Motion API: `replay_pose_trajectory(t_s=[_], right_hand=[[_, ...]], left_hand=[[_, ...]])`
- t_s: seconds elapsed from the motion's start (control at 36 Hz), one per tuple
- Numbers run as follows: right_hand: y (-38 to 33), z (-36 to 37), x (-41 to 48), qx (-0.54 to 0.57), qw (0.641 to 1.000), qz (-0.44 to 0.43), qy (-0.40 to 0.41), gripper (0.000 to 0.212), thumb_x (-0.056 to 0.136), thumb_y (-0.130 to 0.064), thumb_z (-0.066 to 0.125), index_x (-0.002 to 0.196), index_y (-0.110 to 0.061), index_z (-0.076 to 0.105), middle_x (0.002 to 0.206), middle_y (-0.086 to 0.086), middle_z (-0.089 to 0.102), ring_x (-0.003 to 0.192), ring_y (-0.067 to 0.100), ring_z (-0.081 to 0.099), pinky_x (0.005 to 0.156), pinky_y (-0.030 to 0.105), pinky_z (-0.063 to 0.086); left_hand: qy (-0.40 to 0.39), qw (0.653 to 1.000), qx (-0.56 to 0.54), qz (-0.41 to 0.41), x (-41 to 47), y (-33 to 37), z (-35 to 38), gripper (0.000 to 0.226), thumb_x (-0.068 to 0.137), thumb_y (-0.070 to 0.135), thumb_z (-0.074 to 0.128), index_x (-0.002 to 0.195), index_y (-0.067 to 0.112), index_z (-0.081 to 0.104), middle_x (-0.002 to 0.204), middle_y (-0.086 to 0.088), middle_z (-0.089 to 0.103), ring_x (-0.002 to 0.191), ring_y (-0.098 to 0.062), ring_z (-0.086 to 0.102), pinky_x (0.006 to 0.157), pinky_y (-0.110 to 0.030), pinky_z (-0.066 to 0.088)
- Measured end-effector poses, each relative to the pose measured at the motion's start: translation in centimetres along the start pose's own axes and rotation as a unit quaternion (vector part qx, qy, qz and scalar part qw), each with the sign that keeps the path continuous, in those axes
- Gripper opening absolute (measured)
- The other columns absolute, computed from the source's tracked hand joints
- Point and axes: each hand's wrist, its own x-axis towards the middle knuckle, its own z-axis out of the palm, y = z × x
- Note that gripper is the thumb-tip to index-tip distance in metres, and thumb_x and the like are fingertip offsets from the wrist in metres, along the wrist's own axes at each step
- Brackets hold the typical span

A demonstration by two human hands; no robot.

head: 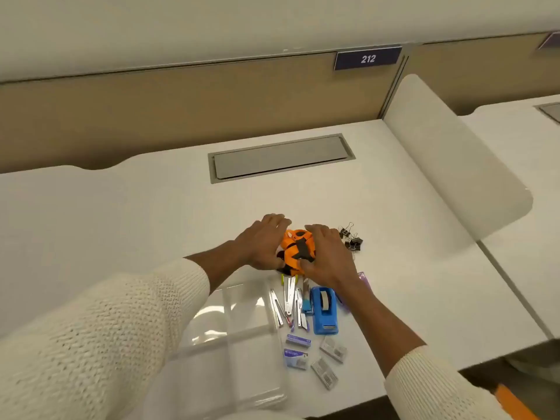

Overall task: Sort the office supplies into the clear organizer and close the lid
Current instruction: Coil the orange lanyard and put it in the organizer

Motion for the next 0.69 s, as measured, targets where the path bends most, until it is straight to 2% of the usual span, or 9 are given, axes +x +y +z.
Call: replay_pose_trajectory(t_s=[0.08,0.17,0.25,0.31,0.42,0.5,0.61,0.69], right_hand=[[0.3,0.2,0.1,-0.019,0.999,0.003,-0.034,0.079,0.078,-0.040,0.073,0.149,-0.025,0.041,0.143,0.001,0.052,0.128,0.027,0.045,0.081,0.043,0.054],[0.6,0.7,0.5,-0.044,0.997,0.004,-0.063,0.079,0.082,-0.035,0.074,0.151,-0.025,0.037,0.144,0.003,0.050,0.129,0.027,0.044,0.082,0.043,0.054],[0.5,0.9,1.2,-0.054,0.996,-0.002,-0.070,0.075,0.085,-0.027,0.073,0.152,-0.024,0.037,0.145,0.006,0.050,0.126,0.029,0.049,0.085,0.043,0.055],[0.3,1.1,1.7,-0.052,0.996,-0.011,-0.072,0.068,0.087,-0.026,0.073,0.148,-0.021,0.043,0.138,0.009,0.054,0.119,0.031,0.056,0.083,0.041,0.055],[-0.4,1.5,2.5,-0.039,0.997,-0.007,-0.073,0.046,0.089,-0.021,0.070,0.133,-0.016,0.055,0.110,0.010,0.060,0.094,0.030,0.064,0.075,0.041,0.056],[-0.8,1.4,3.0,-0.010,0.998,0.004,-0.060,0.034,0.086,-0.018,0.070,0.119,-0.015,0.062,0.100,0.010,0.065,0.087,0.029,0.063,0.071,0.038,0.052],[-1.0,0.7,3.7,0.026,0.999,0.021,-0.034,0.029,0.080,-0.016,0.075,0.108,-0.017,0.069,0.090,0.009,0.073,0.081,0.029,0.066,0.069,0.038,0.053],[-1.7,-0.4,3.7,0.048,0.999,0.013,-0.001,0.033,0.075,-0.016,0.079,0.106,-0.019,0.071,0.090,0.006,0.075,0.078,0.028,0.067,0.067,0.037,0.054]], left_hand=[[-0.021,0.999,-0.030,0.027,0.7,0.1,0.4,0.110,0.072,0.055,0.084,0.158,0.018,0.027,0.162,-0.008,0.032,0.145,-0.030,0.034,0.115,-0.046,0.042],[-0.032,0.999,-0.023,0.037,1.3,0.4,0.9,0.100,0.070,0.051,0.087,0.151,0.021,0.037,0.144,-0.006,0.047,0.128,-0.025,0.045,0.104,-0.043,0.050],[-0.037,0.998,-0.040,0.033,1.8,0.6,1.4,0.082,0.076,0.039,0.087,0.144,0.020,0.045,0.130,-0.006,0.053,0.114,-0.024,0.053,0.096,-0.040,0.052],[-0.035,0.997,-0.060,0.020,2.0,0.9,1.6,0.063,0.081,0.028,0.083,0.134,0.018,0.051,0.121,-0.007,0.055,0.105,-0.026,0.059,0.089,-0.039,0.053],[-0.018,0.996,-0.085,-0.013,2.0,1.6,1.6,0.029,0.086,0.014,0.074,0.112,0.011,0.063,0.114,-0.010,0.054,0.095,-0.028,0.060,0.083,-0.039,0.053],[0.005,0.994,-0.100,-0.041,1.9,1.9,1.4,0.014,0.089,0.011,0.069,0.101,0.006,0.067,0.107,-0.013,0.060,0.094,-0.029,0.061,0.080,-0.039,0.051],[0.057,0.987,-0.131,-0.066,1.3,1.9,0.5,0.009,0.086,0.010,0.071,0.094,0.006,0.069,0.097,-0.013,0.067,0.083,-0.023,0.056,0.070,-0.033,0.040],[0.084,0.982,-0.153,-0.069,0.4,1.8,-1.3,0.016,0.086,0.013,0.075,0.101,0.008,0.073,0.097,-0.012,0.070,0.086,-0.024,0.059,0.072,-0.033,0.044]])
